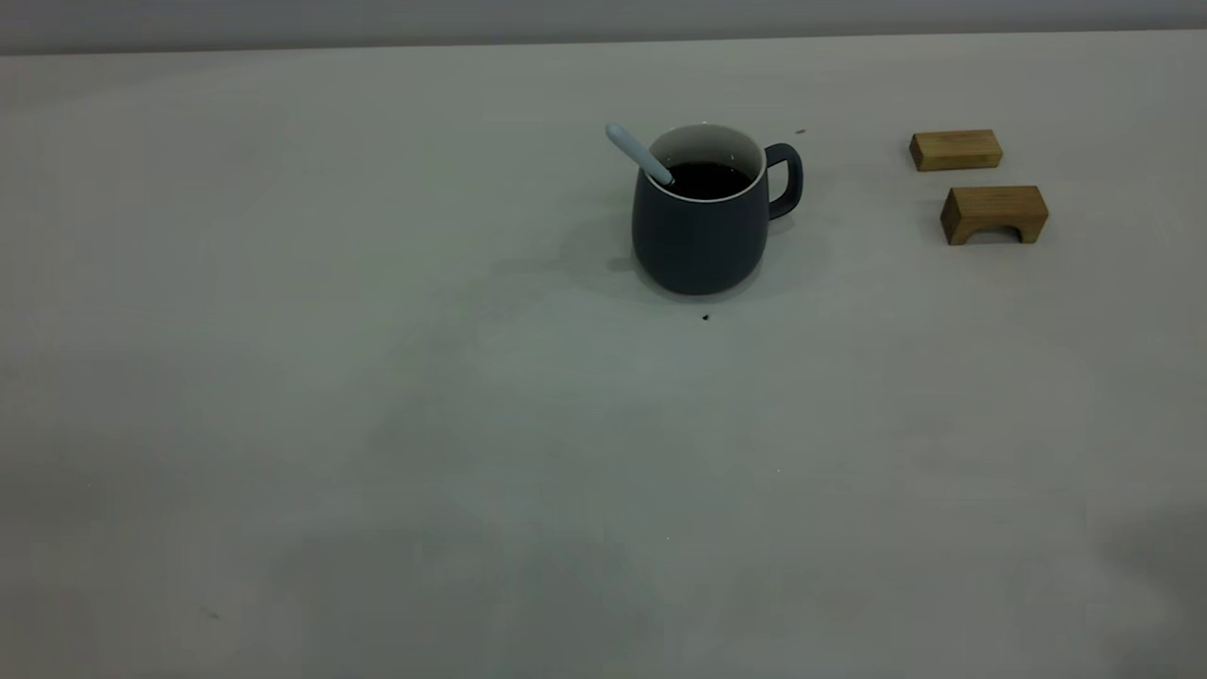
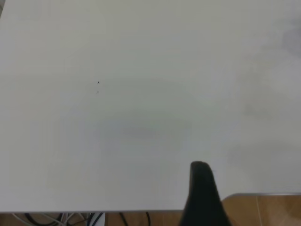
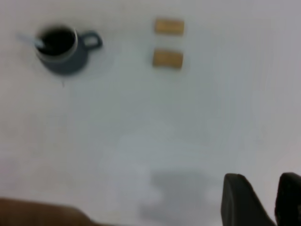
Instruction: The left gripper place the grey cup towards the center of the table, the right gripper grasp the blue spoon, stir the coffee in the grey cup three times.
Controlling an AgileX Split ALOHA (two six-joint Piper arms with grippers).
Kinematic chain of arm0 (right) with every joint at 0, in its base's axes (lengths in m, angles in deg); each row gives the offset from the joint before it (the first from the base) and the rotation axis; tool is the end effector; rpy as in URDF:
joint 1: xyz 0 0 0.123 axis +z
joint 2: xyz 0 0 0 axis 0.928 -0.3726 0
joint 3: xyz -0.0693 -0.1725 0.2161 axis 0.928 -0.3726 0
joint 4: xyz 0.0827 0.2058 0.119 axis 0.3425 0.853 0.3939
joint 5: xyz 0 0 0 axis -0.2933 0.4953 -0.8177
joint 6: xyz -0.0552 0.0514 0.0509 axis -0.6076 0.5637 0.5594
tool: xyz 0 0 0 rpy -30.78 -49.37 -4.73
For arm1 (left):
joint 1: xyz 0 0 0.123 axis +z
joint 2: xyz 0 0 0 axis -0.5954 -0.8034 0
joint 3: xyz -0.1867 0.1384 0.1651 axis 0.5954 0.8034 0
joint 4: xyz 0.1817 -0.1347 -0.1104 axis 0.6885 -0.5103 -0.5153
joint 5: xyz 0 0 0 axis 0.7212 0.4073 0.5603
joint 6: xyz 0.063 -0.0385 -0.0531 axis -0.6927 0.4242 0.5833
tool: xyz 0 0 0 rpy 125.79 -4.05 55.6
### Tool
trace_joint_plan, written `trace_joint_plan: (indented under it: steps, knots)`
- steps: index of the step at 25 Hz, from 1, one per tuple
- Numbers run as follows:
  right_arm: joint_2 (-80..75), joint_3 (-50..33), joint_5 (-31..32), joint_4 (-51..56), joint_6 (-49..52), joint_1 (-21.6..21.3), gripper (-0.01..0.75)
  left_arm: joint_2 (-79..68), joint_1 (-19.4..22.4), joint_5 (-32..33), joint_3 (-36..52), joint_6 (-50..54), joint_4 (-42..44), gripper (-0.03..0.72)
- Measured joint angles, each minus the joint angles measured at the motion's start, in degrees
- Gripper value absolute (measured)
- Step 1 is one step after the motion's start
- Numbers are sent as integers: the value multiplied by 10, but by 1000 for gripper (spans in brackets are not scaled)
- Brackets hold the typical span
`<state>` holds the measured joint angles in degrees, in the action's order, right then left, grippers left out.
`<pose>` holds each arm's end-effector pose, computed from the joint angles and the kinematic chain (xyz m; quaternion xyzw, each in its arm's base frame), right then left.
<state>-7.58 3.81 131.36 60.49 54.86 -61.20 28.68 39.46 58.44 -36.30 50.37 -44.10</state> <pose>0.1294 0.0122 0.3947 -0.0736 0.9410 -0.0062 0.3304 -0.0092 -0.0052 0.2681 -0.0123 0.8689 -0.0116 0.4947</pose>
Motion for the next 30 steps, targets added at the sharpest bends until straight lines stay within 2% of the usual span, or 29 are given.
trace_joint_plan:
  steps: [4,7,15,23,30]
  knots:
    - [102,-103,0,-14,0,0,228,0,0,0,0,0,0,585]
    - [183,-149,0,-14,0,-2,233,0,0,0,0,0,0,585]
    - [387,-231,-35,-14,13,-62,237,0,0,0,0,0,0,585]
    - [460,-348,-69,27,15,-42,237,0,0,0,0,0,0,585]
    - [479,-367,-62,37,14,-40,237,0,0,0,0,0,0,585]
